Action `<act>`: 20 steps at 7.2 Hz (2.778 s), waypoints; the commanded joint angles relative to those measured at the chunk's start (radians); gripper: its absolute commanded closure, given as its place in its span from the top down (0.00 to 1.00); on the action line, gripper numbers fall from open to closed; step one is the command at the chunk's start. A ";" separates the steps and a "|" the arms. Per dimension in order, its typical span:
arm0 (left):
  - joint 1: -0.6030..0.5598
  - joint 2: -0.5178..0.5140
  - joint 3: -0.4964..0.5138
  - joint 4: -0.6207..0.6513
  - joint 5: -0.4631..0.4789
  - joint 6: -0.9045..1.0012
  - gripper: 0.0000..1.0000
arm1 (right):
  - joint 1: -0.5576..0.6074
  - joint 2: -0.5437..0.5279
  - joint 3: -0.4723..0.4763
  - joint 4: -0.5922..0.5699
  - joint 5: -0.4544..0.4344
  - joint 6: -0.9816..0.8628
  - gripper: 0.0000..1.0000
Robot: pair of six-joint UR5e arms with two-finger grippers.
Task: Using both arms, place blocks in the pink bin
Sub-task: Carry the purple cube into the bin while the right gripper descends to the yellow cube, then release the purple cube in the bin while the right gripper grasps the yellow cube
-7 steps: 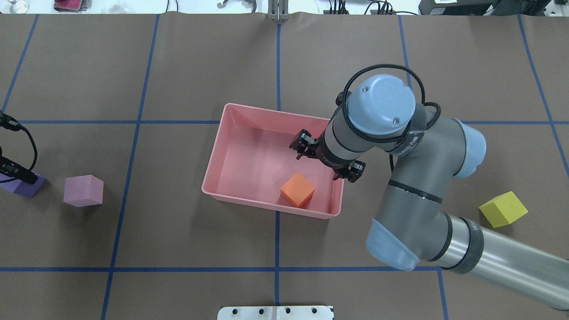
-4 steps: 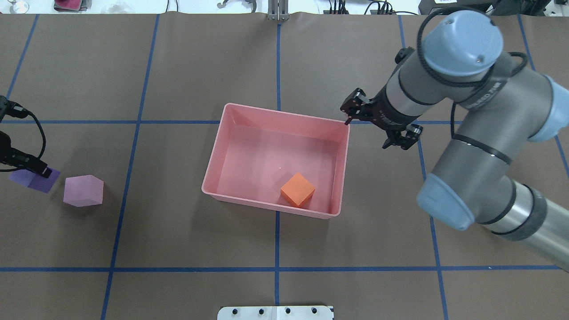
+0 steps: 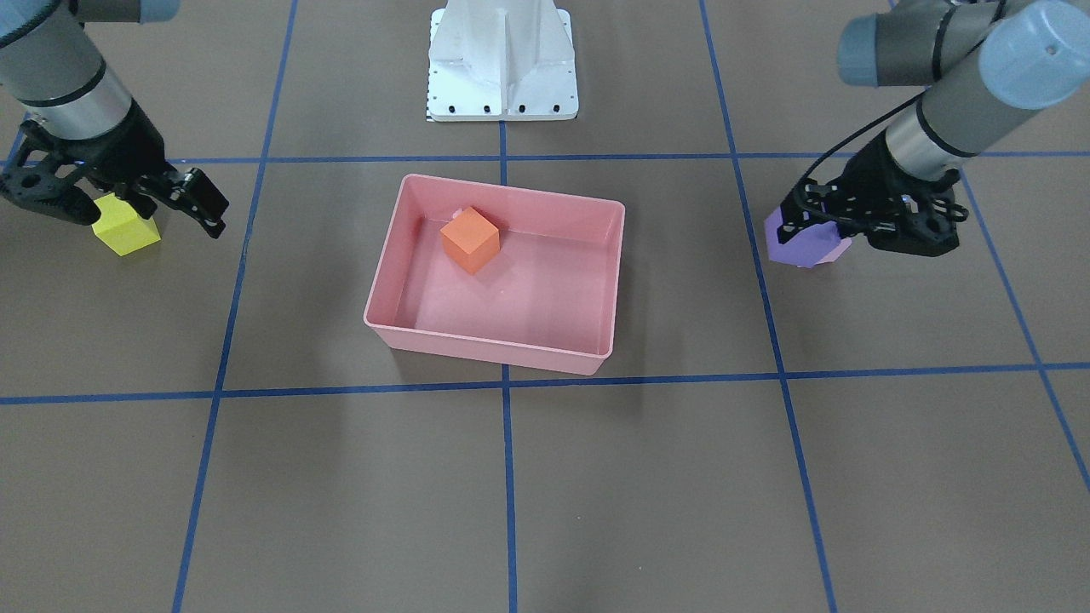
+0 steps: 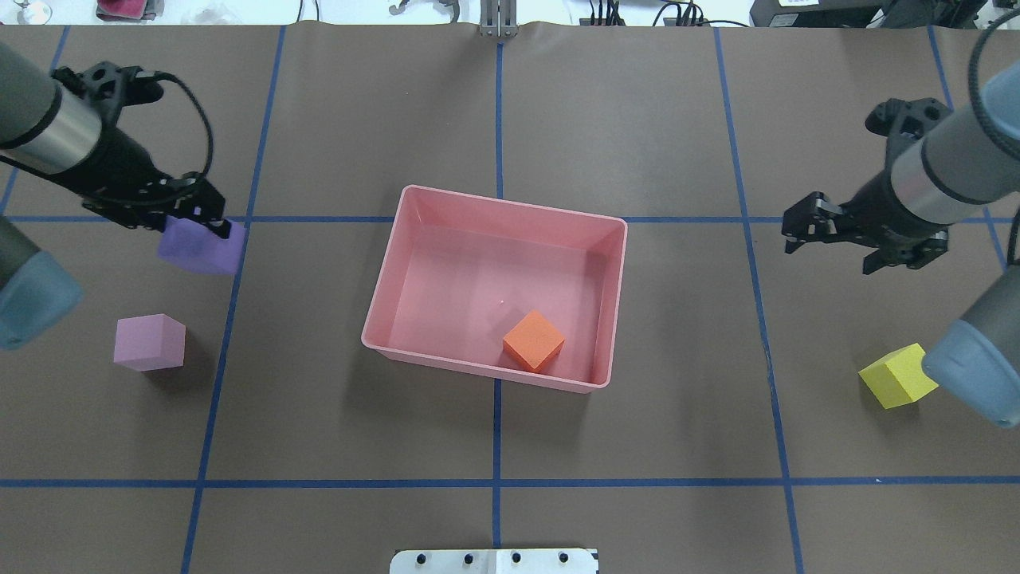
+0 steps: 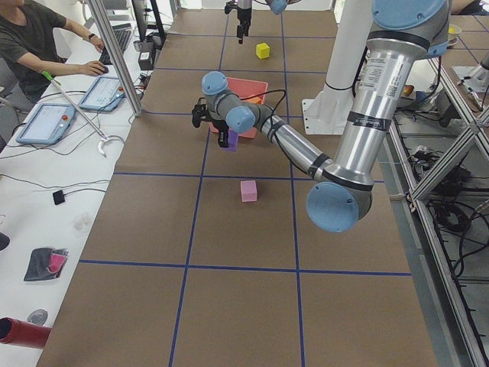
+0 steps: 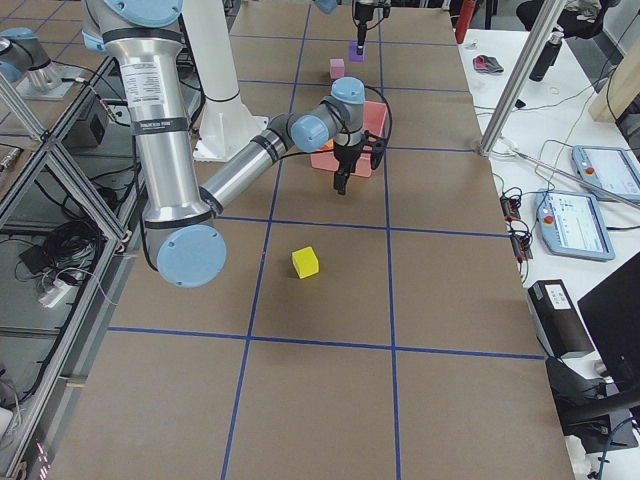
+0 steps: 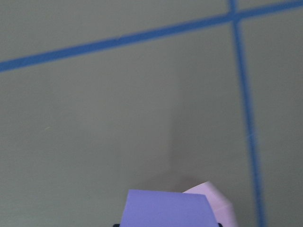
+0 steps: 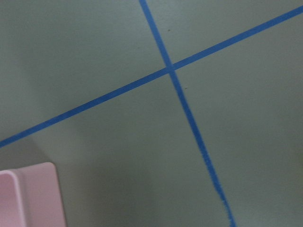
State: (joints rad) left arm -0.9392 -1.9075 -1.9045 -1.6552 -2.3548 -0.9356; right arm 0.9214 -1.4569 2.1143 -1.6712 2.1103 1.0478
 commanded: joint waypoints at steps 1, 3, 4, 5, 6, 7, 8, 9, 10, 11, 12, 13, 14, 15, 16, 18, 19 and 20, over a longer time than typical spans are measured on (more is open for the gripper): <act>0.167 -0.190 0.002 0.060 0.093 -0.220 0.00 | 0.049 -0.127 0.016 0.001 0.000 -0.405 1.00; 0.311 -0.354 0.045 0.222 0.279 -0.229 0.00 | 0.063 -0.199 0.018 0.020 0.000 -0.602 1.00; 0.339 -0.442 0.133 0.239 0.308 -0.233 0.00 | 0.059 -0.232 0.007 0.089 0.000 -0.604 1.00; 0.350 -0.520 0.250 0.221 0.330 -0.270 0.00 | 0.057 -0.258 -0.026 0.172 0.007 -0.604 1.00; 0.353 -0.533 0.286 0.219 0.331 -0.267 0.00 | 0.039 -0.252 -0.069 0.227 0.038 -0.594 1.00; 0.376 -0.527 0.297 0.219 0.366 -0.266 0.00 | 0.007 -0.258 -0.086 0.270 0.040 -0.598 1.00; 0.388 -0.527 0.314 0.219 0.386 -0.262 0.00 | -0.027 -0.269 -0.089 0.287 0.040 -0.592 1.00; 0.390 -0.527 0.318 0.219 0.387 -0.264 0.00 | -0.041 -0.295 -0.089 0.303 0.039 -0.595 1.00; 0.396 -0.527 0.334 0.218 0.387 -0.265 0.00 | -0.059 -0.321 -0.093 0.329 0.039 -0.594 1.00; 0.396 -0.527 0.335 0.218 0.387 -0.266 0.00 | -0.070 -0.339 -0.096 0.334 0.039 -0.594 1.00; 0.398 -0.527 0.347 0.216 0.387 -0.266 0.04 | -0.081 -0.344 -0.102 0.335 0.033 -0.594 1.00; 0.398 -0.527 0.349 0.216 0.387 -0.266 0.07 | -0.082 -0.346 -0.129 0.337 0.033 -0.603 1.00; 0.398 -0.527 0.351 0.218 0.387 -0.266 0.07 | -0.085 -0.344 -0.145 0.352 0.036 -0.591 1.00; 0.399 -0.527 0.351 0.218 0.387 -0.266 0.11 | -0.088 -0.344 -0.157 0.352 0.036 -0.594 1.00; 0.399 -0.527 0.352 0.218 0.387 -0.266 0.22 | -0.095 -0.342 -0.169 0.352 0.036 -0.592 1.00; 0.401 -0.527 0.352 0.219 0.387 -0.266 0.59 | -0.105 -0.339 -0.212 0.401 0.036 -0.591 1.00; 0.399 -0.527 0.348 0.219 0.387 -0.267 0.86 | -0.108 -0.339 -0.243 0.444 0.037 -0.578 1.00; 0.399 -0.528 0.341 0.219 0.387 -0.269 0.97 | -0.111 -0.338 -0.246 0.449 0.037 -0.574 0.98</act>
State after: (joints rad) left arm -0.5396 -2.4348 -1.5570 -1.4360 -1.9681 -1.2025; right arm 0.8141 -1.7959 1.8848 -1.2456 2.1469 0.4661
